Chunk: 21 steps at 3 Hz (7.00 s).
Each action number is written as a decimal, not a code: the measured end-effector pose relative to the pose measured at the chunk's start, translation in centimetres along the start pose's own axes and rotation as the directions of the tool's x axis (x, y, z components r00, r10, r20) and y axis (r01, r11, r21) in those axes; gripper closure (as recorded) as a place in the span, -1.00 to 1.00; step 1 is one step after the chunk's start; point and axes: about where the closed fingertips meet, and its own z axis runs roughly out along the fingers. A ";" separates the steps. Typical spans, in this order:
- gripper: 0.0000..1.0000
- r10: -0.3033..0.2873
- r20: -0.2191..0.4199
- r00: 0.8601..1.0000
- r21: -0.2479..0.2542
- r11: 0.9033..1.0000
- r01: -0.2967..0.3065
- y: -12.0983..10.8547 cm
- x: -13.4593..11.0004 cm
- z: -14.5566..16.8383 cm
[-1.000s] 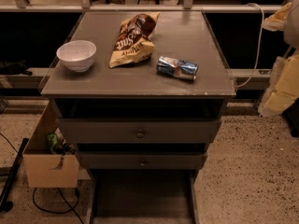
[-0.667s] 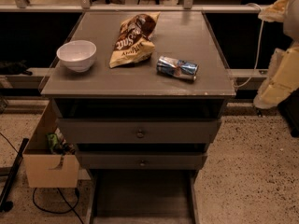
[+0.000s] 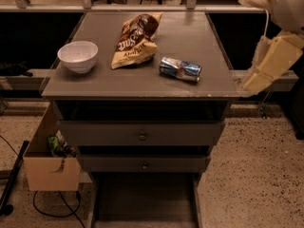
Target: Place redbull can into bottom drawer
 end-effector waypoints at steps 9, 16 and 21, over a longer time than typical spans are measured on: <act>-1.00 0.206 0.184 0.961 -0.010 0.978 -0.207 -12.1 6.0 14.3; -1.00 0.234 0.131 0.963 -0.190 0.960 -0.208 -11.2 5.2 25.8; 0.31 0.291 0.124 0.949 -0.267 0.930 -0.251 -10.6 6.6 28.6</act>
Offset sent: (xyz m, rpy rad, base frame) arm 0.0198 0.0214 0.0003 0.0438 -0.0158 0.0584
